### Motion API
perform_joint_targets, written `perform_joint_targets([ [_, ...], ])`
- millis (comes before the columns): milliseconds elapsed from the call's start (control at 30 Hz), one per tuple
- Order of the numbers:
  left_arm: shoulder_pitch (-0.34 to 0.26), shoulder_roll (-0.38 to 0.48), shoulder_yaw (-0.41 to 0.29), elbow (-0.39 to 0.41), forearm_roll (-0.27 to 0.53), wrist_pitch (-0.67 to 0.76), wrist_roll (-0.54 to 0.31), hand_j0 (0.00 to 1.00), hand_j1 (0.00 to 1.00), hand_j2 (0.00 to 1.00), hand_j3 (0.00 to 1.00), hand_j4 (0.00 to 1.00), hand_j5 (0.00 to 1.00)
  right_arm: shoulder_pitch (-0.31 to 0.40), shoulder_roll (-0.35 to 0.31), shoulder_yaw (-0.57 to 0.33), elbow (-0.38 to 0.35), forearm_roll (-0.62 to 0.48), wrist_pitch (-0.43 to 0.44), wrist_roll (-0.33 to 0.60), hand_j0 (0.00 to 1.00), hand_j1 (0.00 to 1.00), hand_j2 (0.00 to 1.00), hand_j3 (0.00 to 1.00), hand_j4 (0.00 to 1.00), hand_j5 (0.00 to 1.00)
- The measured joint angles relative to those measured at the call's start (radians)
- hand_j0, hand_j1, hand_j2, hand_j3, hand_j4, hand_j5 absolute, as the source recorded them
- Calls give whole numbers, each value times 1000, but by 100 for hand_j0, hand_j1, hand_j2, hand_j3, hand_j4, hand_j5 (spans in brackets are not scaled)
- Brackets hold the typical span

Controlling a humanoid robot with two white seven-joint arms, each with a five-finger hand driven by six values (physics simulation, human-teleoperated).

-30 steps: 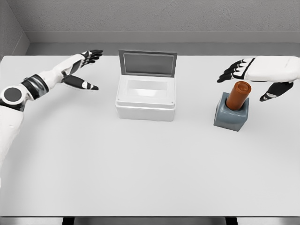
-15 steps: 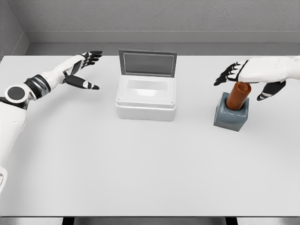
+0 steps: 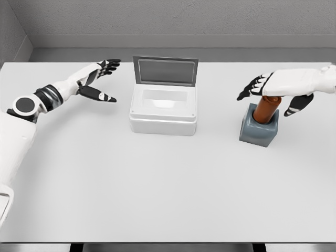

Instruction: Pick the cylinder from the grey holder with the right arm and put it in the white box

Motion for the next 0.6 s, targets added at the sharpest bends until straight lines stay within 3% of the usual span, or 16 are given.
perform_joint_targets([
  [233, -8, -1, 9, -1, 2, 1, 0, 100, 100, 100, 100, 100, 100, 2, 5, -2, 9, 0, 0, 1, 99, 99, 99, 99, 99, 99],
  [333, -8, 0, 11, -1, 2, 2, 0, 100, 100, 100, 100, 100, 100, 9, 5, -4, 13, 9, 0, 3, 86, 86, 86, 86, 86, 86],
  [600, -8, -1, 12, -1, 2, 2, 0, 100, 100, 100, 100, 100, 100, 9, 2, -7, 15, 31, 0, 6, 75, 75, 75, 75, 75, 75],
])
